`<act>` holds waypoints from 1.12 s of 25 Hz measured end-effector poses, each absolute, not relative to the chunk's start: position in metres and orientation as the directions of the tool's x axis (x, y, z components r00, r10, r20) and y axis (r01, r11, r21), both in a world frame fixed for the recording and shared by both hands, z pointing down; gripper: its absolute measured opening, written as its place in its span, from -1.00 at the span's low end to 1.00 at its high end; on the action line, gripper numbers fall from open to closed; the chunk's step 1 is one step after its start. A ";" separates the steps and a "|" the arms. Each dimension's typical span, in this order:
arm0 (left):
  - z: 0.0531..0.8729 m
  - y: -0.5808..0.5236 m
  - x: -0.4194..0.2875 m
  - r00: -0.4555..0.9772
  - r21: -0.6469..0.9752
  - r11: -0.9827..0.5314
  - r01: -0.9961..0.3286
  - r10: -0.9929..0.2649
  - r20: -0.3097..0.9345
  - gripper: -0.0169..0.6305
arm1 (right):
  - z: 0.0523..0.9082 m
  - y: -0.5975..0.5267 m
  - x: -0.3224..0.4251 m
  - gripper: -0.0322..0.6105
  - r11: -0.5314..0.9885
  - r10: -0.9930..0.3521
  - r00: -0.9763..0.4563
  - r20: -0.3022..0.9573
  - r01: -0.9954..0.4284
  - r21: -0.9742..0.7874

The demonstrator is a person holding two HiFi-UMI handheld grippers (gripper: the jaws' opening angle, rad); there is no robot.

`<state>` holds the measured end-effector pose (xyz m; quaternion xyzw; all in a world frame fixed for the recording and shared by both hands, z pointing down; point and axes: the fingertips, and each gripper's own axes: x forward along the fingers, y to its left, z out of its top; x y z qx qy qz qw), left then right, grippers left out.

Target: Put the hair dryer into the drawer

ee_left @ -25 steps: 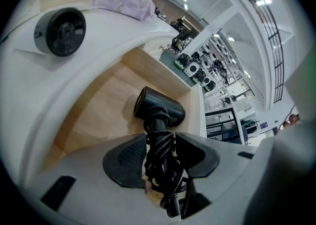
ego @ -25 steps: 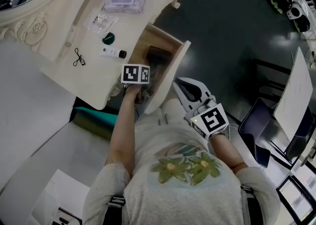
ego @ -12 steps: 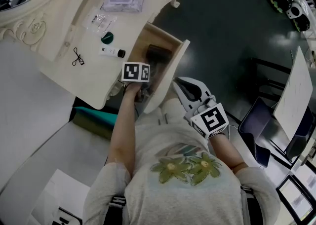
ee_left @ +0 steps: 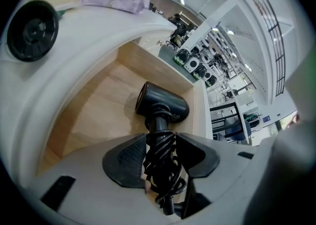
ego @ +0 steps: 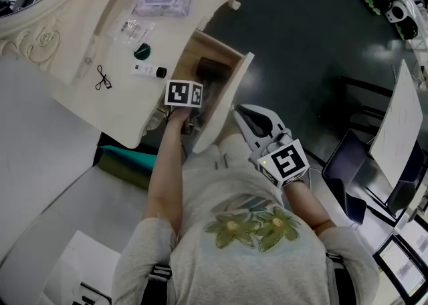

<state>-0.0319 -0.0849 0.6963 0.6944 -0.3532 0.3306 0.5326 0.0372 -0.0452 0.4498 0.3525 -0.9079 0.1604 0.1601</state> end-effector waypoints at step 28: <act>0.715 -0.085 -0.030 0.559 0.518 -0.241 -0.821 -0.147 0.816 -0.36 | 0.460 -0.037 0.038 -0.82 0.672 -0.600 -0.678 0.424 -0.715 -0.194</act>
